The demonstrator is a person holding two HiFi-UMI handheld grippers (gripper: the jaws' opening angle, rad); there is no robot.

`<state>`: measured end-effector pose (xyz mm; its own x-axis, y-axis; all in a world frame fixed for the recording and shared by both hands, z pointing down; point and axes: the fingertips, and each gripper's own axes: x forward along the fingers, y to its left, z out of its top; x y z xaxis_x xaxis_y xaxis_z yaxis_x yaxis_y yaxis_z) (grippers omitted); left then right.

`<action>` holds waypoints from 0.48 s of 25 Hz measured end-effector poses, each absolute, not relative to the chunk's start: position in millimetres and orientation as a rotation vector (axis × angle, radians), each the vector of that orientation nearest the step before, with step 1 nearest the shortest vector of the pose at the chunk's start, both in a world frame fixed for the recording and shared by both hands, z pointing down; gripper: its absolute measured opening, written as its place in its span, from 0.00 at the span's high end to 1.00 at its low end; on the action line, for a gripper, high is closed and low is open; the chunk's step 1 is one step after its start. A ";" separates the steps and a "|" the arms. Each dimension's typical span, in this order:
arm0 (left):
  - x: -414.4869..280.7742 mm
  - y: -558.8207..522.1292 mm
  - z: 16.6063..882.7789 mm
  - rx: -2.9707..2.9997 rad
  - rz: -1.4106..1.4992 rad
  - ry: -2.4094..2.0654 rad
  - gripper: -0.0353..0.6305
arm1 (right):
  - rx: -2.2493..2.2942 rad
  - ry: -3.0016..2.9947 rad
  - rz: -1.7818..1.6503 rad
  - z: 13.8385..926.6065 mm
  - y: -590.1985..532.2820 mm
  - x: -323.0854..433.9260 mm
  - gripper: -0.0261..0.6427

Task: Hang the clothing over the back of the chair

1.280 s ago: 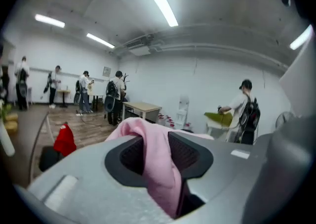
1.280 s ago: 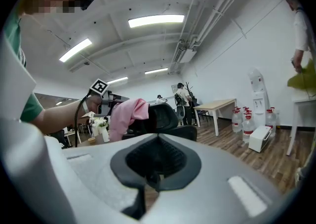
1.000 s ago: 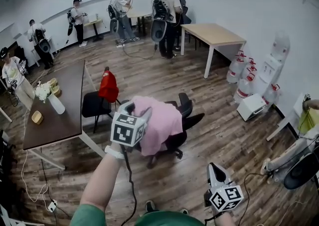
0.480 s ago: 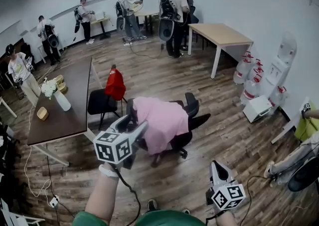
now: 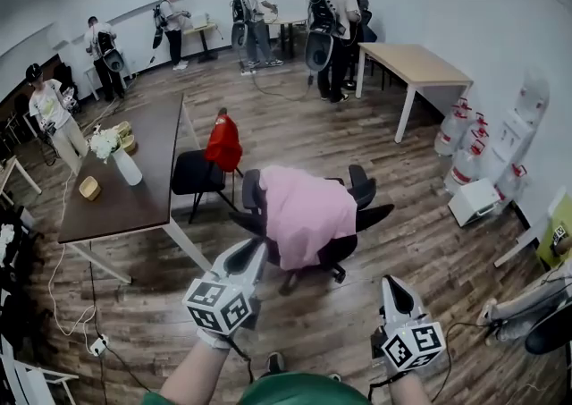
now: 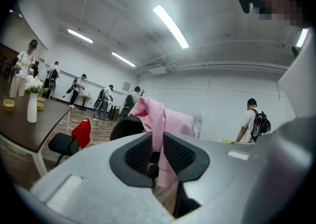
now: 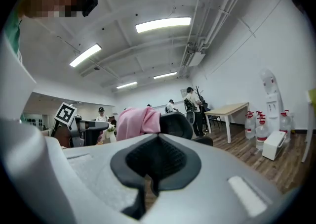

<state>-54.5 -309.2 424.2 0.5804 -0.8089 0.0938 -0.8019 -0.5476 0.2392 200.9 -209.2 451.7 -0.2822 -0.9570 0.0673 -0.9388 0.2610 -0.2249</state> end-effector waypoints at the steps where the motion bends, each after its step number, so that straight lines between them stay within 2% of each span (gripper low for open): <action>1: -55.9 -304.6 426.9 2.546 -0.056 -1.339 0.84 | -1.818 2.437 -0.324 447.6 -210.8 197.3 0.96; 12: -56.5 -267.8 435.8 2.571 -0.022 -1.412 0.87 | -1.738 2.500 -0.221 426.7 -212.3 171.1 0.96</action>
